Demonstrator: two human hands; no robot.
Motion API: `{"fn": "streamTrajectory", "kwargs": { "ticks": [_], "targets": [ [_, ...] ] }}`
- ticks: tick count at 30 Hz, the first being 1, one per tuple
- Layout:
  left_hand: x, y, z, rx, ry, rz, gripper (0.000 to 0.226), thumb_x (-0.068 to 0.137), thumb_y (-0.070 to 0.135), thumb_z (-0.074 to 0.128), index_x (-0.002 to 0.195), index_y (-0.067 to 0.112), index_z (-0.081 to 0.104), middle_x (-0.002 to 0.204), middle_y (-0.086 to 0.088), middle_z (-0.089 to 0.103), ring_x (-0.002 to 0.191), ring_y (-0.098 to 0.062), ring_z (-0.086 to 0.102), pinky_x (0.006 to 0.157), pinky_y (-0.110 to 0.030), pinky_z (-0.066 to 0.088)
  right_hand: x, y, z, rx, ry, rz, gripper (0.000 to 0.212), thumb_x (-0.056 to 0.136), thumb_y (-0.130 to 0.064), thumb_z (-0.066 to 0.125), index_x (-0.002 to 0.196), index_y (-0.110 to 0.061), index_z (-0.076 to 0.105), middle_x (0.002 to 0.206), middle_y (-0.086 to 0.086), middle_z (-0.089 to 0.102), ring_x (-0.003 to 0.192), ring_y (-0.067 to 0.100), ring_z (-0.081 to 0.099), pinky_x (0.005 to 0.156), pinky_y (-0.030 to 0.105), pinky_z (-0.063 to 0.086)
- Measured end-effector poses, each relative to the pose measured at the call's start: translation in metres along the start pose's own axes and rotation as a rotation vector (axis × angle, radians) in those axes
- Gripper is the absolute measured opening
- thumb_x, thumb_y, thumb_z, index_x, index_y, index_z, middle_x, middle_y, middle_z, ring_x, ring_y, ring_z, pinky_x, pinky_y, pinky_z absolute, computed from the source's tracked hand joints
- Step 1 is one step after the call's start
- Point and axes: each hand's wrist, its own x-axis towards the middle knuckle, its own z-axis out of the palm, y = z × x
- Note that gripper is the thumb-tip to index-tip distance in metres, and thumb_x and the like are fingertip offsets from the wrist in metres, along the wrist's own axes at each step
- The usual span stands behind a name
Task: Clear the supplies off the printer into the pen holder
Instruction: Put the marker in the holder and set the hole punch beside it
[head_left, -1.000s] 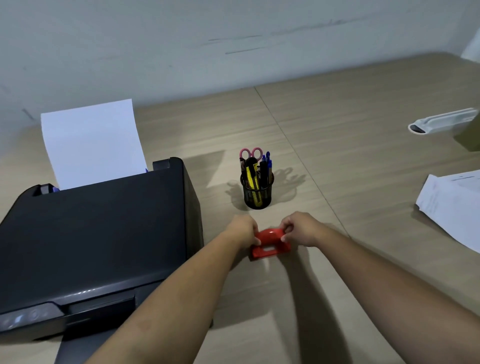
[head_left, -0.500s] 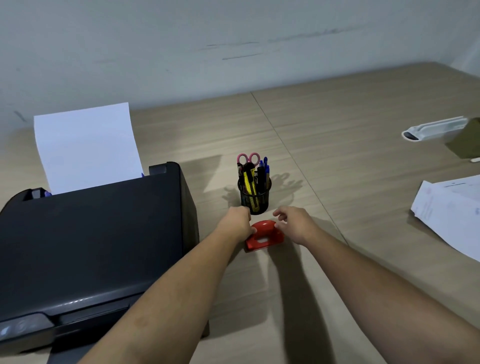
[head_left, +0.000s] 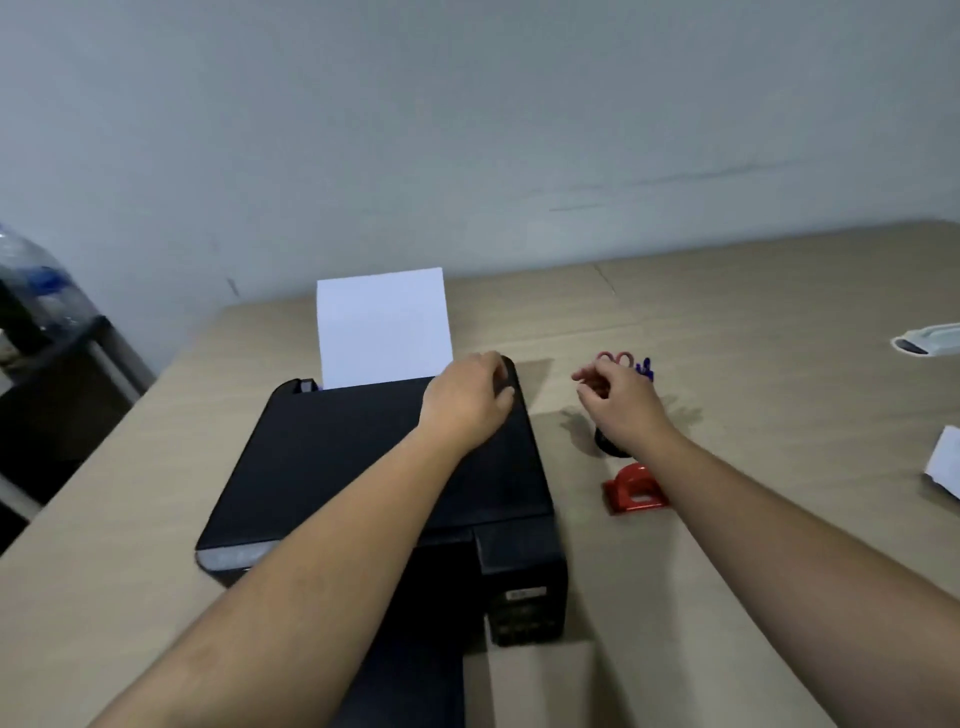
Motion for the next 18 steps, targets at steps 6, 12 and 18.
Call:
{"fn": "streamTrajectory", "kwargs": {
  "ticks": [6, 12, 18],
  "targets": [
    [-0.086, -0.131, -0.042, 0.175, 0.015, -0.228, 0.053, 0.09, 0.048, 0.05, 0.134, 0.018, 0.043, 0.14, -0.006, 0.046, 0.129, -0.028, 0.043, 0.103, -0.043, 0.038, -0.059, -0.032, 0.059, -0.261, -0.136, -0.061, 0.059, 0.088, -0.034, 0.056, 0.14, -0.012, 0.04, 0.145, 0.009, 0.046, 0.136, 0.026, 0.039, 0.114, 0.037, 0.031],
    [-0.15, -0.211, -0.037, 0.171, -0.034, -0.421, 0.073, 0.092, 0.055, 0.04, 0.15, 0.014, 0.022, 0.16, -0.009, 0.019, 0.149, -0.026, 0.016, 0.118, -0.041, 0.02, -0.098, -0.023, 0.092, -0.29, -0.134, 0.207, 0.074, 0.093, -0.046, 0.044, 0.149, -0.006, 0.018, 0.155, 0.014, 0.03, 0.142, 0.03, 0.031, 0.113, 0.04, 0.031],
    [-0.172, -0.22, -0.021, -0.011, 0.044, -0.478, 0.078, 0.095, 0.053, 0.036, 0.152, 0.006, 0.013, 0.163, -0.011, 0.009, 0.151, -0.025, 0.004, 0.121, -0.036, 0.011, -0.123, -0.025, 0.106, -0.214, 0.057, 0.166, 0.055, 0.093, -0.043, 0.043, 0.138, -0.012, 0.039, 0.134, 0.012, 0.057, 0.121, 0.032, 0.054, 0.095, 0.039, 0.046]
  ]
}}
